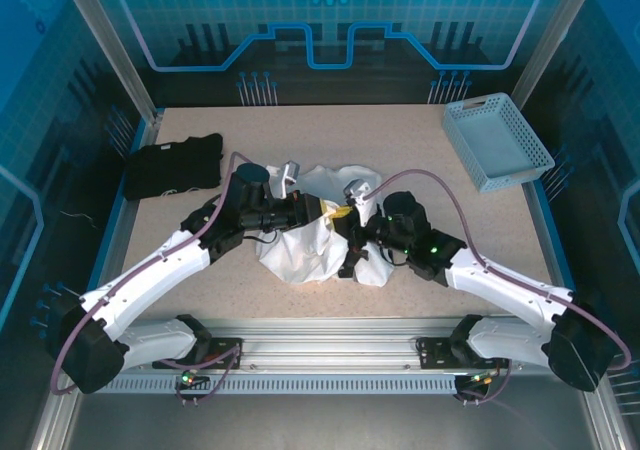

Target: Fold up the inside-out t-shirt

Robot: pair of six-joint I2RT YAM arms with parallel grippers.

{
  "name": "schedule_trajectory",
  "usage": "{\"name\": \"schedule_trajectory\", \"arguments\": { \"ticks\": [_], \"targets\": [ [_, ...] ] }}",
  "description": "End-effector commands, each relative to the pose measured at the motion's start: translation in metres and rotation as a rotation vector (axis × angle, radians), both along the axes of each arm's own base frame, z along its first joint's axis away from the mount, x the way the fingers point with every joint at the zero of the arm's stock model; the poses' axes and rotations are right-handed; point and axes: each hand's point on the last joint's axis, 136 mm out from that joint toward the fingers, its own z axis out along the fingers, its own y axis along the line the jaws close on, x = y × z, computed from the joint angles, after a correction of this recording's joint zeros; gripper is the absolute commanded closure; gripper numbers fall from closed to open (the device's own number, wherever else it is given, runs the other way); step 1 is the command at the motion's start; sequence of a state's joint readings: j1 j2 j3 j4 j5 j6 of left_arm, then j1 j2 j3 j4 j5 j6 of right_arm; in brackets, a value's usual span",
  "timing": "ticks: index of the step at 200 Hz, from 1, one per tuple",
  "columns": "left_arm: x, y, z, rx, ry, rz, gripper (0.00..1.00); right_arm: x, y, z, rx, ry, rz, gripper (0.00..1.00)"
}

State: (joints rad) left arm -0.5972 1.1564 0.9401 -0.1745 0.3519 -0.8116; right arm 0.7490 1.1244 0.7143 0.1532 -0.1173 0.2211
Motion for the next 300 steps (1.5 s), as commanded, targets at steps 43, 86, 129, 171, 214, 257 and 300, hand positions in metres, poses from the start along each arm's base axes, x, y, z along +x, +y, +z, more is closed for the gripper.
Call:
{"name": "schedule_trajectory", "arguments": {
  "ticks": [43, 86, 129, 171, 214, 257, 300],
  "targets": [
    [-0.018, 0.025, -0.040, 0.120, -0.097, 0.015, 0.58, 0.007, -0.014, 0.014, 0.202, 0.242, -0.021, 1.00],
    [-0.012, 0.001, -0.057, 0.224, -0.166, -0.059, 0.53, 0.015, -0.017, 0.022, 0.263, 0.328, -0.036, 1.00],
    [0.011, -0.010, -0.073, 0.291, -0.169, -0.068, 0.85, 0.017, -0.028, 0.026, 0.247, 0.368, -0.055, 1.00],
    [0.029, 0.026, -0.071, 0.223, -0.135, 0.016, 1.00, 0.008, -0.041, 0.036, 0.158, 0.376, 0.040, 1.00],
    [0.038, 0.047, -0.072, 0.206, -0.112, 0.079, 1.00, 0.005, -0.025, 0.047, 0.233, 0.403, 0.173, 1.00],
    [0.045, 0.064, -0.089, 0.322, -0.072, 0.151, 1.00, 0.012, -0.004, 0.053, 0.330, 0.444, 0.246, 1.00],
    [0.024, 0.063, -0.074, 0.337, -0.145, 0.106, 0.76, 0.024, -0.001, 0.038, 0.316, 0.492, 0.183, 1.00]
  ]
}}
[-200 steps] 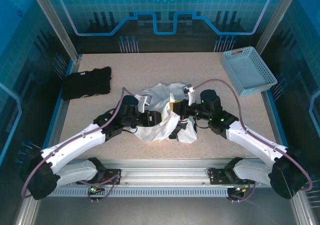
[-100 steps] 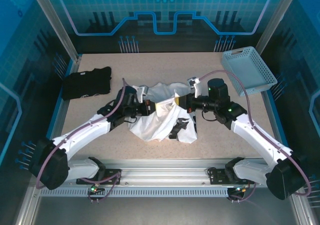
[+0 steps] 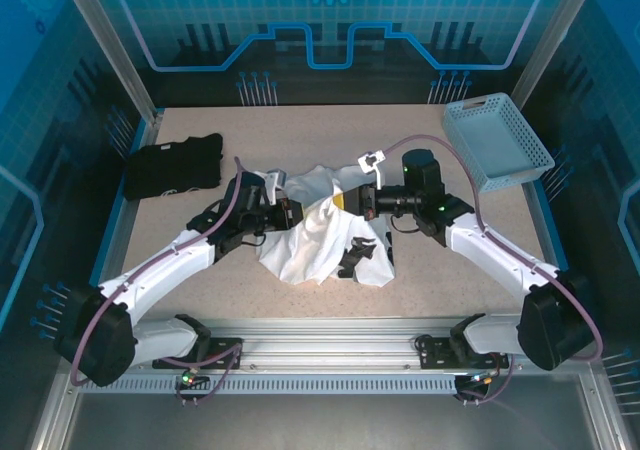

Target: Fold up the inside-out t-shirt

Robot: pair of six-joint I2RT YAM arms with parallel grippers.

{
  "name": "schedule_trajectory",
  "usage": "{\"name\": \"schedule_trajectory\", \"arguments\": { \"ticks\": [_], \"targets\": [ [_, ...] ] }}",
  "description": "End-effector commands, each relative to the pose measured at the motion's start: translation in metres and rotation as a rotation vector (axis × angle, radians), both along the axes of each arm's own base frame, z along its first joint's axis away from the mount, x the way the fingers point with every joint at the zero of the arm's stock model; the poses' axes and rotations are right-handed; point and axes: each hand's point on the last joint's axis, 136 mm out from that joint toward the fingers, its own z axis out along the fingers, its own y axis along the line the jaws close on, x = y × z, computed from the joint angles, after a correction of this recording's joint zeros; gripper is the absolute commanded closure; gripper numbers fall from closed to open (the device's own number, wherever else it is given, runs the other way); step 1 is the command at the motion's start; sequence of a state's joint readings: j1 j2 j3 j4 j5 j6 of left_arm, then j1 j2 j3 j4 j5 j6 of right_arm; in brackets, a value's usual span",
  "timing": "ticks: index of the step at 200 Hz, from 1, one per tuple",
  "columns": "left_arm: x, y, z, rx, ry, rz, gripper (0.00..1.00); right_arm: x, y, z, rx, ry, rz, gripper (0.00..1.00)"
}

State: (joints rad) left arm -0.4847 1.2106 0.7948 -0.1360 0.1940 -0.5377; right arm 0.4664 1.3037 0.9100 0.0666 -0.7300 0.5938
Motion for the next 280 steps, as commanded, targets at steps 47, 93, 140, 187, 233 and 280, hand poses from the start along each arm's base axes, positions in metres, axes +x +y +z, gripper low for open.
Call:
{"name": "schedule_trajectory", "arguments": {
  "ticks": [47, 93, 140, 187, 233, 280],
  "targets": [
    [-0.057, -0.023, 0.027, 0.043, -0.077, -0.142, 0.72, 0.007, 0.002, 0.006, 0.017, 0.013, -0.041, 1.00],
    [-0.053, -0.074, 0.036, -0.069, -0.082, -0.255, 0.71, 0.009, 0.000, 0.006, 0.017, 0.025, -0.061, 1.00],
    [-0.013, -0.070, 0.018, -0.097, -0.042, -0.174, 0.70, 0.005, -0.006, 0.005, 0.000, 0.017, -0.074, 1.00],
    [0.001, -0.063, 0.013, -0.132, -0.032, -0.155, 0.65, 0.005, -0.006, 0.005, 0.001, 0.017, -0.070, 1.00],
    [0.008, -0.065, 0.012, -0.165, -0.021, -0.159, 0.59, 0.007, -0.005, 0.004, -0.008, 0.020, -0.066, 1.00],
    [0.011, -0.053, 0.005, -0.161, -0.014, -0.130, 0.57, 0.008, -0.009, 0.000, -0.013, 0.022, -0.077, 1.00]
  ]
}}
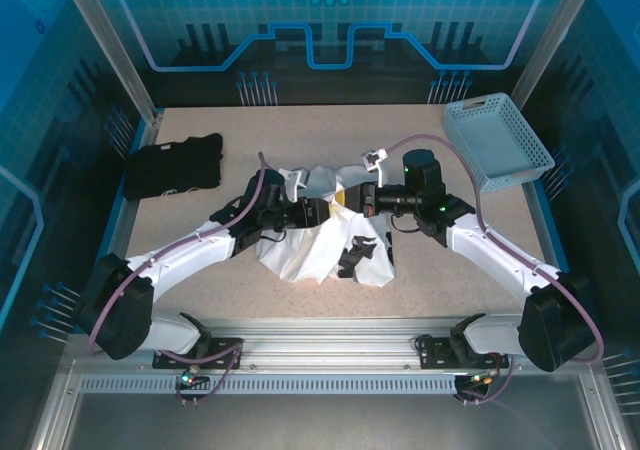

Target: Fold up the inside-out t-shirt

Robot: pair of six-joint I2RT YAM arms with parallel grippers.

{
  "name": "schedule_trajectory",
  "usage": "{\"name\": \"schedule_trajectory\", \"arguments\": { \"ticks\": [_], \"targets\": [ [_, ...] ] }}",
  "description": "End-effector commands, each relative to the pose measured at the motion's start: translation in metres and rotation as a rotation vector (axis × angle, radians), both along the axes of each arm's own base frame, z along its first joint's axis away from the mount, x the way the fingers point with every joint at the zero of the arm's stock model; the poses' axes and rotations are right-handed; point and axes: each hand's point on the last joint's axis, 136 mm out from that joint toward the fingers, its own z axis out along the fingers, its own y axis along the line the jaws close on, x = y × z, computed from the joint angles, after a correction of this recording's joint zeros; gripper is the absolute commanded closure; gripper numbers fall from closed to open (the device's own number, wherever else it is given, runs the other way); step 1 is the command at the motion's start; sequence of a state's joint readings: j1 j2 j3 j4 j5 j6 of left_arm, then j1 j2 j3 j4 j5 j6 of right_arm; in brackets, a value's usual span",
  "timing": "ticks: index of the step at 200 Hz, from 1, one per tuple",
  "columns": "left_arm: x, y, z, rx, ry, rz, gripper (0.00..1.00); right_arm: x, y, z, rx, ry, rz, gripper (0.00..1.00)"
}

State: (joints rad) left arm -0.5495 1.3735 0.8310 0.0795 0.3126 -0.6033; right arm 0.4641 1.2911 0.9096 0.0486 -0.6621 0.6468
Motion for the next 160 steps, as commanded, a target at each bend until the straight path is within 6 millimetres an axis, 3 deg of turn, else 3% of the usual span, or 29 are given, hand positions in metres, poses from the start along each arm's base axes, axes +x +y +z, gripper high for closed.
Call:
{"name": "schedule_trajectory", "arguments": {
  "ticks": [1, 94, 160],
  "targets": [
    [0.001, 0.003, 0.003, -0.026, -0.012, -0.001, 0.57, -0.001, -0.003, 0.003, 0.000, -0.020, 0.003, 1.00],
    [0.011, 0.006, -0.006, -0.035, 0.019, 0.033, 0.56, 0.000, -0.001, 0.002, 0.009, -0.013, 0.010, 1.00],
    [0.031, -0.012, -0.005, -0.051, 0.006, -0.001, 0.53, -0.006, 0.005, 0.000, 0.026, 0.002, 0.030, 1.00]
  ]
}}
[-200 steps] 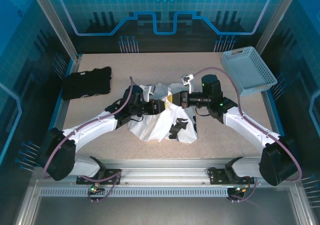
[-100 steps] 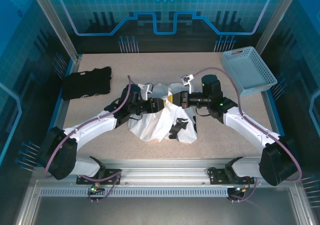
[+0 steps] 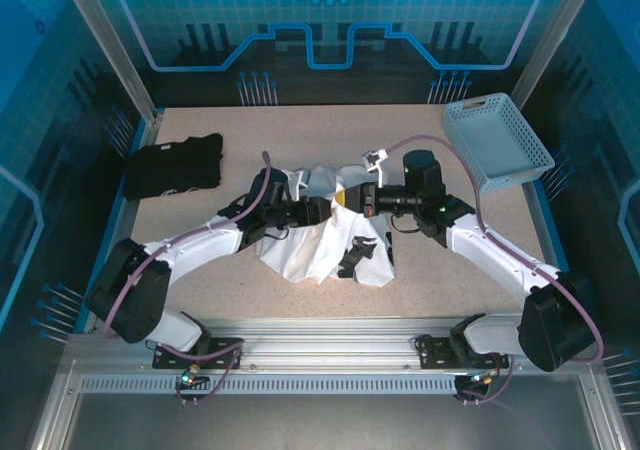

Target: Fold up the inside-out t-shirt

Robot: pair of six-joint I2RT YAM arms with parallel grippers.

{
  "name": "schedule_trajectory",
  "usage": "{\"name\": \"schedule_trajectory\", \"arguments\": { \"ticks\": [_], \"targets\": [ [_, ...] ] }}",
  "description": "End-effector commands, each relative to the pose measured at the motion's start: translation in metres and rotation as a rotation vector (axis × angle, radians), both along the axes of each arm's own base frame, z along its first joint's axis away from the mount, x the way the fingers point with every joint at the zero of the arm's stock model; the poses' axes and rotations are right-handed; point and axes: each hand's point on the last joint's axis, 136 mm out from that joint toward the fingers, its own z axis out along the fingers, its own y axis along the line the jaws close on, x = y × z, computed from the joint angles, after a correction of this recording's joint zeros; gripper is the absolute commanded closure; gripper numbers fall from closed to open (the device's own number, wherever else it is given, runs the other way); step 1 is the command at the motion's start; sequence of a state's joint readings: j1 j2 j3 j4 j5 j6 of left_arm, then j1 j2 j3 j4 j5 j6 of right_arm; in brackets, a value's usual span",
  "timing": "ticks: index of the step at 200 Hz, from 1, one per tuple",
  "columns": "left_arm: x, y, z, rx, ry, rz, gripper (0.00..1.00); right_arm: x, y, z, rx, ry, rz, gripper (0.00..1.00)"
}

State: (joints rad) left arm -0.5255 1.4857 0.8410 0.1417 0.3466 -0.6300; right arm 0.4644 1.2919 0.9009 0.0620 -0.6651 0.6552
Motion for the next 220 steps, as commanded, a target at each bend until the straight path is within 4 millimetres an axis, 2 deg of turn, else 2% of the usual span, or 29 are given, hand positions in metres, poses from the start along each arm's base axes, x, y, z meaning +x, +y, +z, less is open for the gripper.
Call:
{"name": "schedule_trajectory", "arguments": {
  "ticks": [1, 20, 39, 84, 114, 134, 171, 190, 220],
  "targets": [
    [0.016, -0.008, 0.022, -0.044, -0.059, -0.009, 0.53, -0.006, 0.005, 0.001, 0.021, -0.004, 0.029, 1.00],
    [0.020, -0.015, 0.028, -0.069, -0.074, -0.028, 0.56, -0.006, 0.003, 0.001, 0.015, -0.007, 0.024, 1.00],
    [0.022, -0.023, 0.033, -0.098, -0.086, -0.060, 0.63, -0.007, 0.002, 0.002, 0.010, -0.011, 0.022, 1.00],
    [0.016, -0.029, 0.048, -0.118, -0.157, -0.139, 1.00, -0.006, -0.012, 0.003, -0.037, -0.026, -0.004, 1.00],
    [-0.013, -0.022, 0.070, -0.106, -0.248, -0.250, 1.00, -0.002, -0.039, 0.008, -0.129, -0.043, -0.057, 0.98],
    [-0.035, -0.012, 0.084, -0.105, -0.310, -0.293, 1.00, -0.005, -0.047, 0.011, -0.173, -0.049, -0.036, 0.97],
    [-0.072, 0.002, 0.112, -0.156, -0.337, -0.347, 1.00, -0.015, -0.043, 0.015, -0.201, -0.036, 0.069, 0.96],
    [-0.091, 0.002, 0.130, -0.220, -0.354, -0.413, 1.00, -0.019, -0.039, 0.018, -0.182, -0.045, 0.104, 0.96],
    [-0.113, -0.002, 0.154, -0.332, -0.383, -0.512, 1.00, -0.015, -0.034, 0.008, -0.194, -0.022, 0.100, 0.93]
  ]
}}
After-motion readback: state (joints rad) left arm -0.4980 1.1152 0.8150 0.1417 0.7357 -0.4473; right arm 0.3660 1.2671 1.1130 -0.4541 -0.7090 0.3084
